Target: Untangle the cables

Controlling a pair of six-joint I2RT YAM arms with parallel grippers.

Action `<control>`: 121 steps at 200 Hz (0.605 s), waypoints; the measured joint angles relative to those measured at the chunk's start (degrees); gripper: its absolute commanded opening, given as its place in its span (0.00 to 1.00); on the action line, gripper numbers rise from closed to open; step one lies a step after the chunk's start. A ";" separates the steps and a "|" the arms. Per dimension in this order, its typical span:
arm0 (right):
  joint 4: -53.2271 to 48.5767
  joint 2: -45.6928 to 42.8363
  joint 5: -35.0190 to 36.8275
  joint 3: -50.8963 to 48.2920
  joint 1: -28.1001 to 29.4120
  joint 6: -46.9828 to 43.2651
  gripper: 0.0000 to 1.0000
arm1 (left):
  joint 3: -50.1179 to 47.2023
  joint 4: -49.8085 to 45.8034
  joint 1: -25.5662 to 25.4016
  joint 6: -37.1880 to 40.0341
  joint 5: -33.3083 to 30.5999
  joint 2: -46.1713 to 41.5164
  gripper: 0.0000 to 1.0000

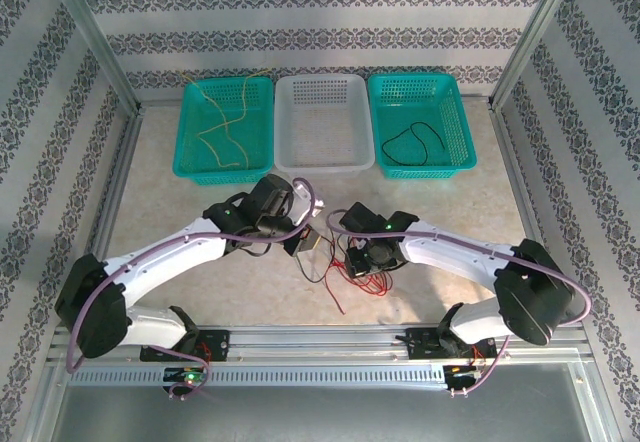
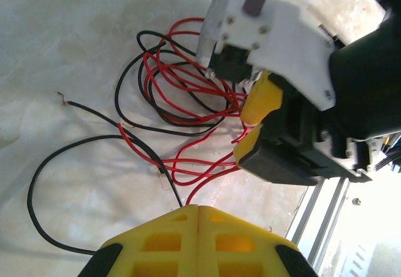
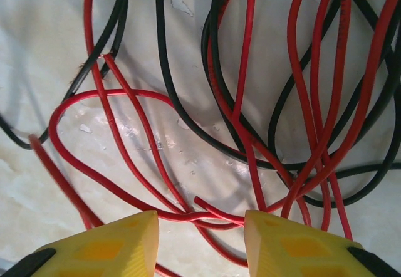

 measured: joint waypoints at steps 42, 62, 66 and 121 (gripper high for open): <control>0.24 4.20 0.92 3.15 -0.02 -2.03 0.37 | -0.07 0.48 0.42 -0.66 0.13 -1.09 0.00; 0.79 5.49 0.87 4.15 0.00 -3.15 0.43 | -0.07 0.46 0.85 -1.03 0.13 -1.14 0.00; 0.85 5.49 0.85 4.15 0.00 -3.13 0.44 | -0.11 0.48 0.96 -1.09 0.13 -1.18 0.00; -0.55 1.46 0.24 4.04 0.55 -3.76 0.52 | -3.06 1.14 3.82 -3.45 0.22 -3.91 0.05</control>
